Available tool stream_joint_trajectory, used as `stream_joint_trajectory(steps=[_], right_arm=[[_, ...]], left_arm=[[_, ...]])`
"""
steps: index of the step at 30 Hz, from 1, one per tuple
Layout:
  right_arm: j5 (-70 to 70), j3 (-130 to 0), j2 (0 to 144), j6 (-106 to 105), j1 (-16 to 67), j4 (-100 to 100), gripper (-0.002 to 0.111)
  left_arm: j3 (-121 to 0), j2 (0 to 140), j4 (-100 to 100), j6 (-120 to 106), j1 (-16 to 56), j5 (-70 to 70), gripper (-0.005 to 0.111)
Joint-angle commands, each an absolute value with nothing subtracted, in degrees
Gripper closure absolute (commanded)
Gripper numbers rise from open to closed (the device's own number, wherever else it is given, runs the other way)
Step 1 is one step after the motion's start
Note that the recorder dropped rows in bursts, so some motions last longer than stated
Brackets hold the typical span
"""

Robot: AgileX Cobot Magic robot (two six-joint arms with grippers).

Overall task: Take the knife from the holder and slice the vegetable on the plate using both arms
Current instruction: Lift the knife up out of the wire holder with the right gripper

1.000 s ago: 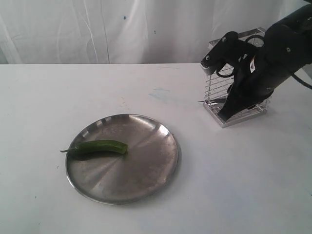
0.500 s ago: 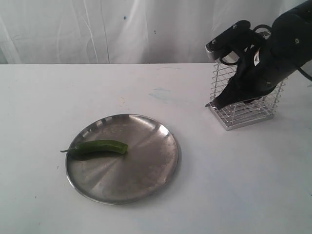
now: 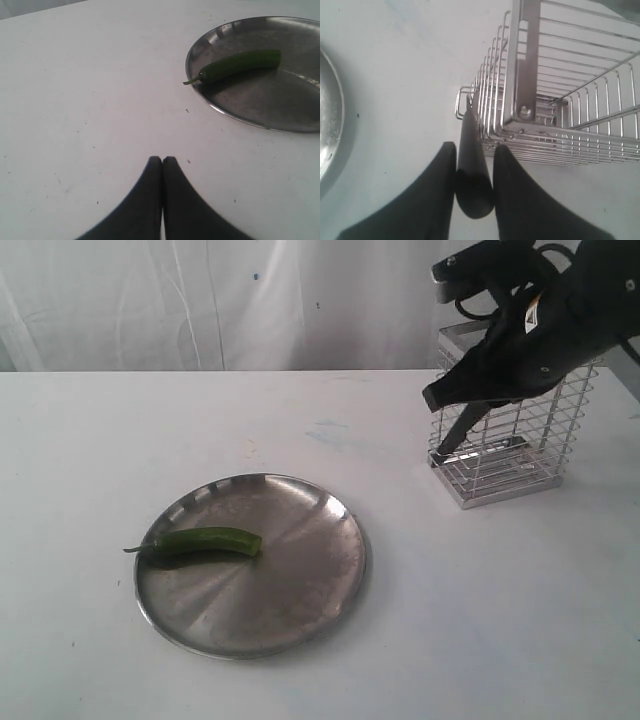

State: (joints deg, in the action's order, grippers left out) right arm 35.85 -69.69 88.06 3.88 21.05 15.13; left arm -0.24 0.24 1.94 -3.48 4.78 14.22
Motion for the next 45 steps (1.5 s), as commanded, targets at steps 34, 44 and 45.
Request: stream_joint_trajectory(steps=[34, 44, 45], right_arm=[[36.6, -74.9, 83.7, 1.7, 21.1, 12.2, 0.108], [37.3, -74.9, 81.8, 1.0, 21.1, 12.0, 0.108], [37.3, -74.9, 81.5, 0.6, 21.1, 12.0, 0.108]], left_arm=[[0.0, 0.0, 2.5, -3.4, 4.7, 14.0, 0.107], [0.0, 0.0, 2.5, -3.4, 4.7, 14.0, 0.107], [0.0, 0.0, 2.5, -3.4, 4.7, 14.0, 0.107]])
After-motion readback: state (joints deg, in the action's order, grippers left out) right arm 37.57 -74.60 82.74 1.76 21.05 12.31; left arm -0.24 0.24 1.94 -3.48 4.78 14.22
